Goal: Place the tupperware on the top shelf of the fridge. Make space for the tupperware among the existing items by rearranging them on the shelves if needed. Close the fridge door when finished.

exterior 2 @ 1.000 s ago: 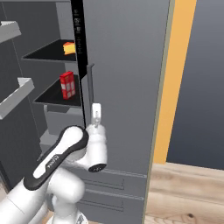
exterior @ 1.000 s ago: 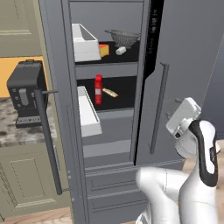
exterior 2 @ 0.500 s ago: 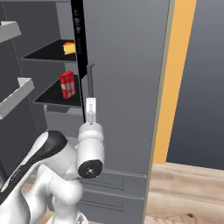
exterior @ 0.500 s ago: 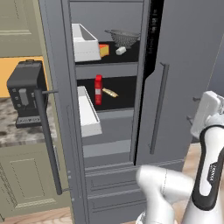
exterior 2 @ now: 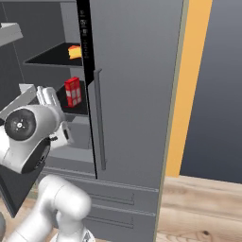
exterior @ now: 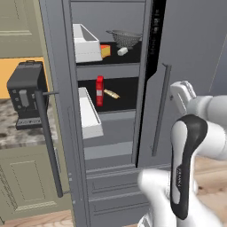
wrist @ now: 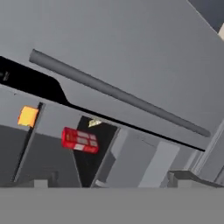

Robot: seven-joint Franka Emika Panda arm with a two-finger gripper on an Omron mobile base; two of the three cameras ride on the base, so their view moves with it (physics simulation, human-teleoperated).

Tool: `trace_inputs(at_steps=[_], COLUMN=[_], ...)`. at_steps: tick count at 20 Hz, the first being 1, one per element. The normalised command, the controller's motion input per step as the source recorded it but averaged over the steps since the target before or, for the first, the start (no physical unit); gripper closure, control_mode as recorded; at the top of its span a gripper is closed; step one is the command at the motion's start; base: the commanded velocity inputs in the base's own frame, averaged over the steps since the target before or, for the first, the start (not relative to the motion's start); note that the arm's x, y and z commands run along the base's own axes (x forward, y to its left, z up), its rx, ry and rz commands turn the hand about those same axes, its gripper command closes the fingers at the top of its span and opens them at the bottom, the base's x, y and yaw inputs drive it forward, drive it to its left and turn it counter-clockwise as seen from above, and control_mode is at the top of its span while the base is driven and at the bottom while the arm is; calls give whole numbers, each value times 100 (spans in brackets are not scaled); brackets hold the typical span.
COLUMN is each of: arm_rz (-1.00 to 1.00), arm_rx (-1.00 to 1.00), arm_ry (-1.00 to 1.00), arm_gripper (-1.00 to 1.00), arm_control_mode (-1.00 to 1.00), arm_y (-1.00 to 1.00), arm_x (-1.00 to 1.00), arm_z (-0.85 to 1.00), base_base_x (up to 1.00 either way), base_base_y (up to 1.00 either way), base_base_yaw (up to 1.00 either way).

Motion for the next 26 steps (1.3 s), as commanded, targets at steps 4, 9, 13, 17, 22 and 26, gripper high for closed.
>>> trace_inputs(at_steps=[4,9,13,17,22,26], arm_rz=[12,17,23,27,29,30], arm_rx=[-58,-56,-47,-40,-48,-46], arm_ry=[22,26,27,17,20,11], arm_gripper=[-100,-100,-100,-100,-100,-100], arm_control_mode=[-100,-100,-100,-100,-100,-100], arm_y=[77,46,8,0,13,56], arm_x=[-31,-21,-11,0,0,0], arm_z=[22,16,3,0,0,-15], base_base_x=[0,0,0,0,0,0], base_base_y=[0,0,0,0,0,0], base_base_yaw=[0,0,0,0,0,0])
